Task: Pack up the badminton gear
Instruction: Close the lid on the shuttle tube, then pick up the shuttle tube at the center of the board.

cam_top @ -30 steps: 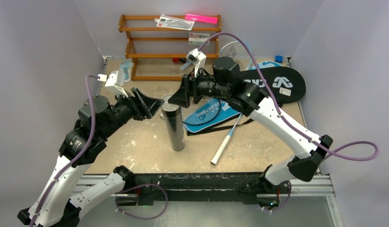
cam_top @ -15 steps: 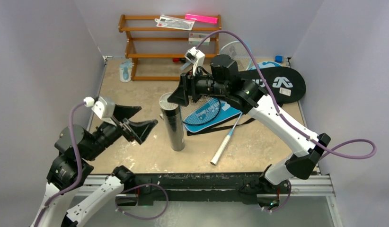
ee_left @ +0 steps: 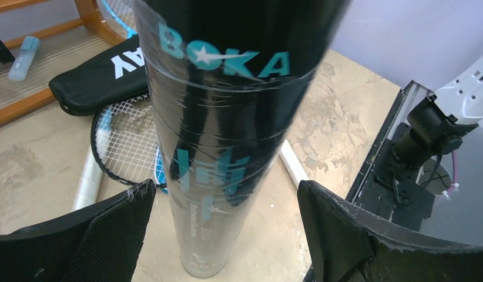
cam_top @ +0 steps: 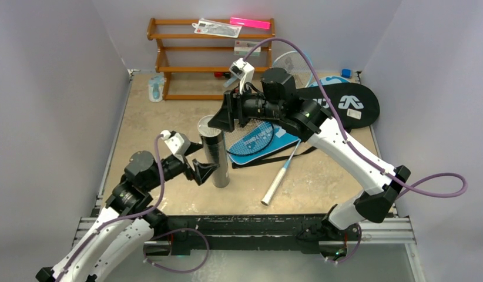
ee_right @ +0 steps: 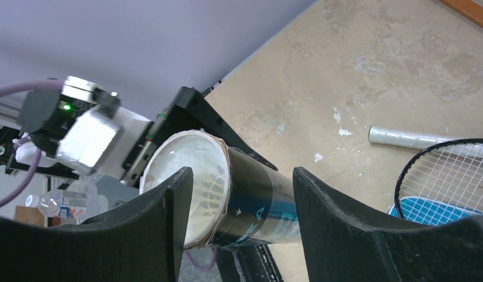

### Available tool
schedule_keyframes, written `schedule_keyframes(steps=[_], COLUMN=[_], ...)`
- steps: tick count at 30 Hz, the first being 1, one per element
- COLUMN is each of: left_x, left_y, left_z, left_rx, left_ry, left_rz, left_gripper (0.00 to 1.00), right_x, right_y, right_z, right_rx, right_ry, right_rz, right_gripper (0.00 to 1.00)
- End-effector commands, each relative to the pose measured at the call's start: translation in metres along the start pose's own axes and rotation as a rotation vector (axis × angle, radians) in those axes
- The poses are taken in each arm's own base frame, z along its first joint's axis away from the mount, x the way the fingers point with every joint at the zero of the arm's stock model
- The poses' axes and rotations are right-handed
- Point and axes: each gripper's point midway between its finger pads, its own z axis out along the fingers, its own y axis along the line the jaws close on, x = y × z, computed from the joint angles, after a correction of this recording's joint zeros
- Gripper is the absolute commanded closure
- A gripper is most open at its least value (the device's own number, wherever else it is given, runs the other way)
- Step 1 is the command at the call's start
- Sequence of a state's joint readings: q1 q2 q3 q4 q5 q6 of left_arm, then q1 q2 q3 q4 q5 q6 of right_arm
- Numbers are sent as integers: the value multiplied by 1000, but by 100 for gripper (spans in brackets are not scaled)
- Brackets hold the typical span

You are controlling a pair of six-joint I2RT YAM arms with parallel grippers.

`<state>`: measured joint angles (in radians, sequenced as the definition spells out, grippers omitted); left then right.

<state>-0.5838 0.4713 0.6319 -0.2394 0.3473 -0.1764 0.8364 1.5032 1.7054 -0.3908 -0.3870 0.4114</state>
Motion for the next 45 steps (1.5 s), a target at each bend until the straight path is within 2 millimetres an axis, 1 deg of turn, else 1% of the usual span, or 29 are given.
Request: schedule_keyframes(steps=[1,5,7,10,11,15,18,20,23,25,26,29,32,33,34,35,36,38,39,40,42,45], left_x=[-26,-25,-22,-19,-19,-16,-17,-18,-18,-16,-15,-15,-19,-22,-25,-30,-28,-34,-45,-49,-55,-58], left_y=[2,7,7,5,3,-1,2,6,7,7,7,9,13,17,26,35,44,60,70,80,96,121], left_z=[12,22,27,34,36,44,49,51,54,56,56,57,56,55,54,53,49,41,35,30,22,12], left_rx=[6,5,16,35,45,80,74,61,59,64,63,51,17,-16,-76,-140,-200,-312,-383,-442,-521,-636], left_ry=[-146,-151,-143,-143,-143,-133,-134,-135,-131,-117,-108,-89,-89,-87,-79,-71,-32,15,20,39,83,171], left_rz=[31,41,40,57,65,97,117,124,135,136,132,119,81,45,6,-31,-51,-71,-84,-87,-102,-62], left_gripper=[11,10,10,9,9,10,15,22,37,49,52,55,58,60,64,67,68,70,71,71,72,72], right_x=[48,66,71,71,68,42,20,5,-19,-36,-44,-66,-79,-82,-86,-86,-82,-77,-73,-68,-58,-41], right_y=[-33,-44,-48,-47,-45,-30,-18,-12,-5,0,1,3,4,3,5,0,-5,-12,-16,-20,-28,-37], right_z=[3,8,9,10,11,8,2,-3,-13,-22,-27,-46,-70,-79,-92,-101,-106,-117,-121,-124,-129,-130], right_rx=[108,130,140,128,120,92,74,73,87,101,115,164,216,237,252,286,311,357,378,399,434,453], right_ry=[166,223,229,228,222,178,124,85,21,-26,-50,-140,-235,-270,-310,-339,-348,-367,-368,-364,-353,-320], right_rz=[41,54,57,56,54,28,5,-6,-28,-47,-56,-84,-112,-119,-128,-130,-131,-134,-135,-134,-131,-126], right_gripper=[36,36,36,36,36,36,36,35,34,32,32,30,28,28,28,27,27,27,27,27,27,27])
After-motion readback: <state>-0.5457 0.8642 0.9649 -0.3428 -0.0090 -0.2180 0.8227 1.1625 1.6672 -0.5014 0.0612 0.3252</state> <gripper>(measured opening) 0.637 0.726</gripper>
